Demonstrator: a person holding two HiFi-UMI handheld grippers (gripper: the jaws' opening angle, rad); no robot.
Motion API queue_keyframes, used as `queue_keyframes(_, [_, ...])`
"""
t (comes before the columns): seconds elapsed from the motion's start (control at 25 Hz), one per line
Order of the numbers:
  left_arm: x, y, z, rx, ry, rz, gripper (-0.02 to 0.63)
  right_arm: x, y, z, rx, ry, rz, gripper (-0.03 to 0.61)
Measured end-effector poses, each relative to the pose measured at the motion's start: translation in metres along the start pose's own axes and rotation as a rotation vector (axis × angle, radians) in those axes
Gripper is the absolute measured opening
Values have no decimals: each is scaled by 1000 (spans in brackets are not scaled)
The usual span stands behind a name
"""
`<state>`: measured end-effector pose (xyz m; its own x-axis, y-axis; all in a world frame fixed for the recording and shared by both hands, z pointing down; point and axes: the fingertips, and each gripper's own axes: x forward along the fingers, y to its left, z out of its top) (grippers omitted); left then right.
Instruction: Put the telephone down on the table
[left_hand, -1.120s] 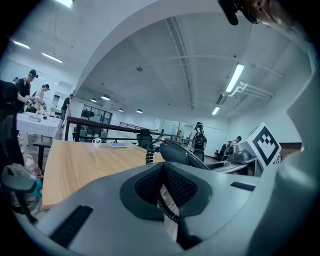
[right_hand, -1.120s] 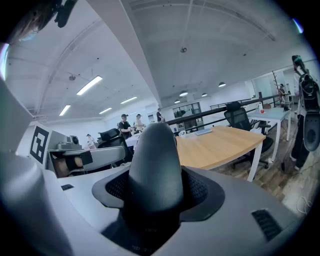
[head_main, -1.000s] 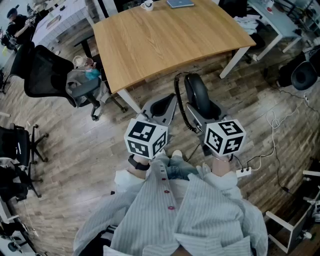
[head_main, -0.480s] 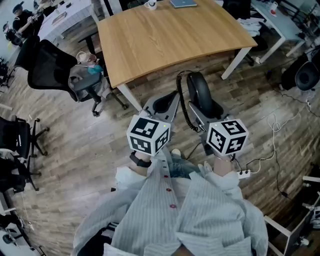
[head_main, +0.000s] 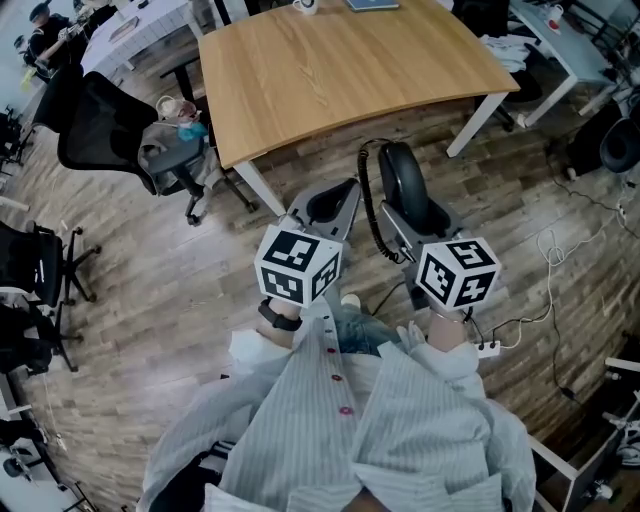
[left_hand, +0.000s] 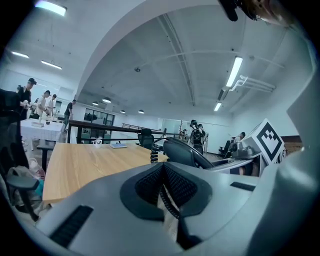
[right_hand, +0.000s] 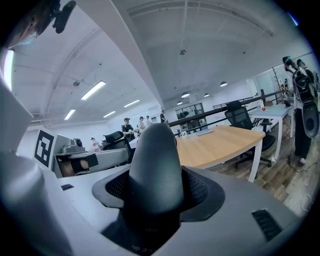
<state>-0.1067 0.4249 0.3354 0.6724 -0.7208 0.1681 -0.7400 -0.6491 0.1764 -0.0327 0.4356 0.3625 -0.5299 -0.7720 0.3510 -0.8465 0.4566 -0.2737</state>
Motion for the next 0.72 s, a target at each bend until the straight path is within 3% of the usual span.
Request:
queue_keyframes(0.36, [46, 29, 7, 6, 15, -36, 9, 41, -30, 20, 18, 0, -23, 295])
queue_keyframes(0.72, [114, 106, 31, -3, 30, -58, 9, 124, -66, 63, 31, 8, -47, 295])
